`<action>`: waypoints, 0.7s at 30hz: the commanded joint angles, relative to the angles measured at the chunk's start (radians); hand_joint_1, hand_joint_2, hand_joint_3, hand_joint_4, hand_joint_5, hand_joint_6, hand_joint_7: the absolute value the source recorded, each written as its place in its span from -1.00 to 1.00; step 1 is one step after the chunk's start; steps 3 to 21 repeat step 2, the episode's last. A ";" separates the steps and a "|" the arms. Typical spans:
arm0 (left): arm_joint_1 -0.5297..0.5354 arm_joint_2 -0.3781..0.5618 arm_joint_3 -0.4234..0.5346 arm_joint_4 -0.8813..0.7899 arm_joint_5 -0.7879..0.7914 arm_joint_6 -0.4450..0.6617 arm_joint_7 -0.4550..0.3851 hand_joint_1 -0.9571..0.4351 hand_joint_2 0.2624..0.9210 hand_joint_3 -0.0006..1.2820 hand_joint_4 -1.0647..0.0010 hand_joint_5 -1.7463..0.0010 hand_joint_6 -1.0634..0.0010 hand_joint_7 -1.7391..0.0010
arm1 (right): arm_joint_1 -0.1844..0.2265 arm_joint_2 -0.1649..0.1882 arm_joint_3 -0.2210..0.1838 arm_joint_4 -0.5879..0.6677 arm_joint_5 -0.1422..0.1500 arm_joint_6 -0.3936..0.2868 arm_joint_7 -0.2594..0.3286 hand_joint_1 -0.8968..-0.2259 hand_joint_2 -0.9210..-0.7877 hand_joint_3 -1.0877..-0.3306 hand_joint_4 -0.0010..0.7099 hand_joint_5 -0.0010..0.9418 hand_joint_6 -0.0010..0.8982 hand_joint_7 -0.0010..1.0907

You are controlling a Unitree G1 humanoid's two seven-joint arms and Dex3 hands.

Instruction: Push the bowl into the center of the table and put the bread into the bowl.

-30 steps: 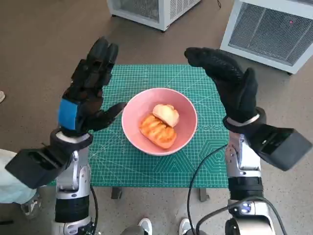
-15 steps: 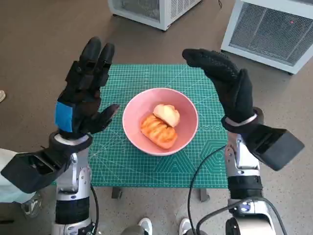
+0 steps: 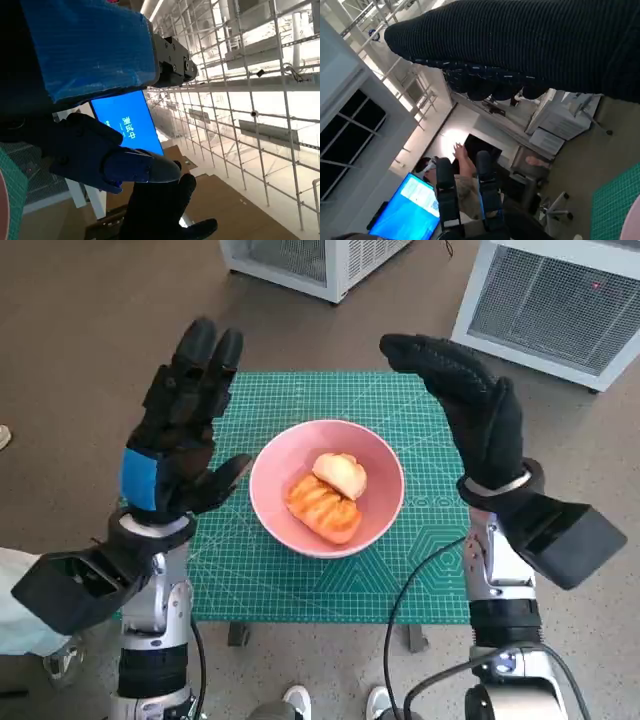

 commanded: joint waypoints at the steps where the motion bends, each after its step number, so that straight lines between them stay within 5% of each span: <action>1: -0.008 0.009 -0.007 -0.007 0.006 -0.002 0.000 -0.48 1.00 -0.56 0.62 0.99 0.50 0.92 | 0.034 -0.004 0.005 0.002 -0.016 -0.001 -0.014 -0.41 -1.00 -0.19 -0.45 -0.99 -1.00 0.11; 21: -0.008 0.010 -0.008 -0.005 0.007 -0.003 0.000 -0.48 1.00 -0.56 0.62 0.99 0.50 0.92 | 0.036 -0.004 0.006 0.002 -0.017 -0.002 -0.016 -0.41 -1.00 -0.19 -0.45 -0.99 -1.00 0.11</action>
